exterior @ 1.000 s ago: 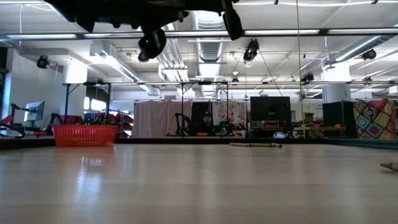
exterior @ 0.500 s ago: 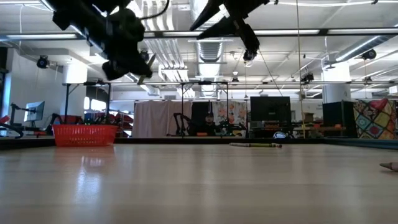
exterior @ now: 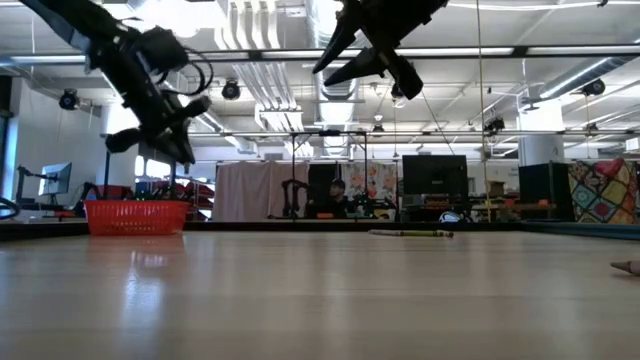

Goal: Sort crayons
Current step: Put the green crayon into the red bin, then put the brown crayon into the yellow bin

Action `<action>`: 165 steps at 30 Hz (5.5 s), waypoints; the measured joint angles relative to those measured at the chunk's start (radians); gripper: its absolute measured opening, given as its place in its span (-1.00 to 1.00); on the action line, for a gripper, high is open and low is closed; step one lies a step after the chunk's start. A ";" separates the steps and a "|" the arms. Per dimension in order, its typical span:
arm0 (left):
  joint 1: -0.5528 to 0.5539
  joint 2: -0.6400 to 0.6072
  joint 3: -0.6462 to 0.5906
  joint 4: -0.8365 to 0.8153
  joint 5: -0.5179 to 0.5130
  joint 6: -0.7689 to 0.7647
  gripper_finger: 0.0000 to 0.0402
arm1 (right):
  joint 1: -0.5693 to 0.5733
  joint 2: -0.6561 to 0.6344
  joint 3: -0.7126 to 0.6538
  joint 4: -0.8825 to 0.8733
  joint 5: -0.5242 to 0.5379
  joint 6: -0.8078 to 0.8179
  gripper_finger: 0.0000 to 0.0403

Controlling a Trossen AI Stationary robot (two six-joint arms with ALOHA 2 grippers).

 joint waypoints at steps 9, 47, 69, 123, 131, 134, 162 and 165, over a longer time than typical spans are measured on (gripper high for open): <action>0.094 0.048 -0.053 0.035 -0.005 0.131 -0.76 | -0.029 0.000 0.000 -0.020 0.000 0.076 -0.59; 0.122 0.169 0.140 0.048 0.356 0.678 -0.26 | -0.594 0.315 0.002 -0.559 -0.314 0.026 -0.59; 0.122 0.358 0.148 0.086 0.370 0.634 -0.26 | -0.629 0.275 -0.036 -0.681 -0.182 0.033 -0.59; 0.094 0.135 0.271 0.018 0.806 0.670 -0.26 | -0.383 -0.062 -0.197 0.214 -0.317 -0.152 -0.96; -0.037 0.065 0.140 0.272 0.947 0.512 -0.26 | -0.218 0.061 -0.164 0.612 -0.218 -0.232 -0.96; -0.104 0.038 0.097 0.341 0.956 0.473 -0.21 | -0.181 0.112 -0.104 0.616 -0.209 -0.248 -0.96; -0.330 -0.082 0.076 0.373 0.932 0.423 -0.93 | -0.042 0.247 0.238 0.498 -0.264 -0.430 -0.96; -0.359 -0.072 0.076 0.394 0.929 0.384 -0.91 | -0.040 0.239 0.238 0.494 -0.270 -0.440 -0.96</action>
